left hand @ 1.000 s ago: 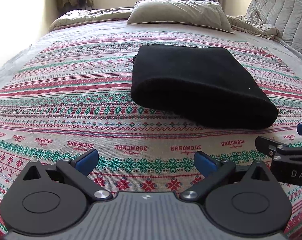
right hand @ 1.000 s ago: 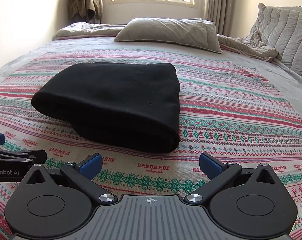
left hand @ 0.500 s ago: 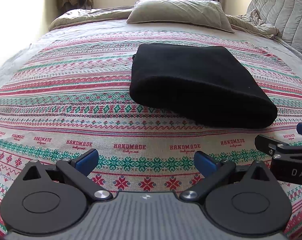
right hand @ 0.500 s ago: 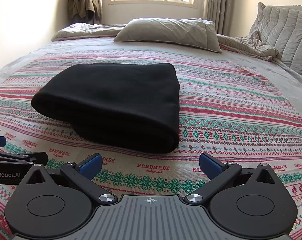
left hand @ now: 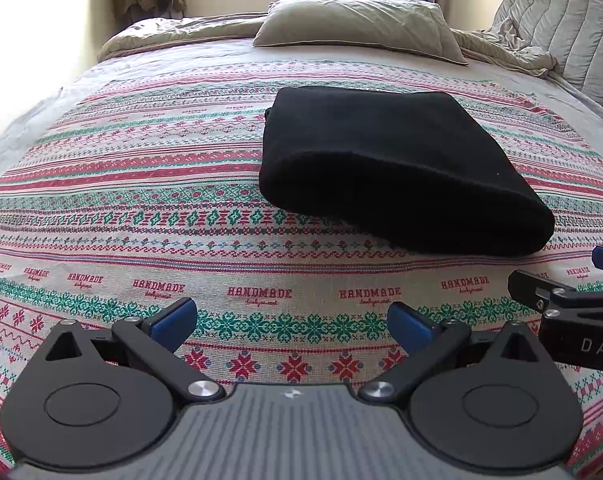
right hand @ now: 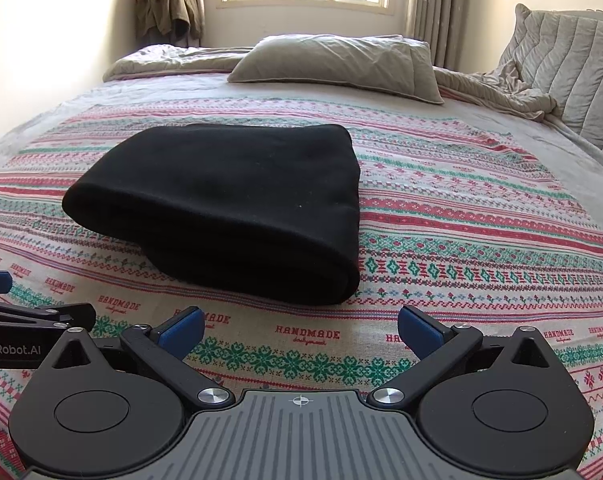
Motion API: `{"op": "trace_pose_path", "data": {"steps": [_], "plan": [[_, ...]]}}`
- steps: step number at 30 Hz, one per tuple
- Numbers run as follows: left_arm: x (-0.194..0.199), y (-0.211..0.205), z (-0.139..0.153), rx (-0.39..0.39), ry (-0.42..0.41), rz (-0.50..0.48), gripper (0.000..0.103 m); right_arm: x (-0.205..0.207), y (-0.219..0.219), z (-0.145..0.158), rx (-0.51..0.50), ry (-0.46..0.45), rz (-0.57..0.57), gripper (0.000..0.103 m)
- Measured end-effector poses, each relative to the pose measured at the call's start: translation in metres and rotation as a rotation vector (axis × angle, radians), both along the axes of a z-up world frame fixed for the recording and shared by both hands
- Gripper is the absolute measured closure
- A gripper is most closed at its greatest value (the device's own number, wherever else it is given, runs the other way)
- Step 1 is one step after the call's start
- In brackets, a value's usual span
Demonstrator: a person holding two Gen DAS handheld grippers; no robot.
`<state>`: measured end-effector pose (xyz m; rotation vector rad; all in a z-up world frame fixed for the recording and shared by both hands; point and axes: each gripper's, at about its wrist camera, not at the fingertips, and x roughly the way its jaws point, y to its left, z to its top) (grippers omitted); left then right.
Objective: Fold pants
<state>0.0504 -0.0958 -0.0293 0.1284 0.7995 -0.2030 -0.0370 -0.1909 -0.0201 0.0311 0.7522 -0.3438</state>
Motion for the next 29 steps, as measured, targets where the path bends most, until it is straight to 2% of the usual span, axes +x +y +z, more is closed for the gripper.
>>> {"op": "trace_pose_path", "data": {"steps": [29], "plan": [[0.0002, 0.0021, -0.0042, 0.018, 0.011, -0.009, 0.0, 0.0029, -0.003, -0.0037, 0.012, 0.009, -0.012, 0.0]]}}
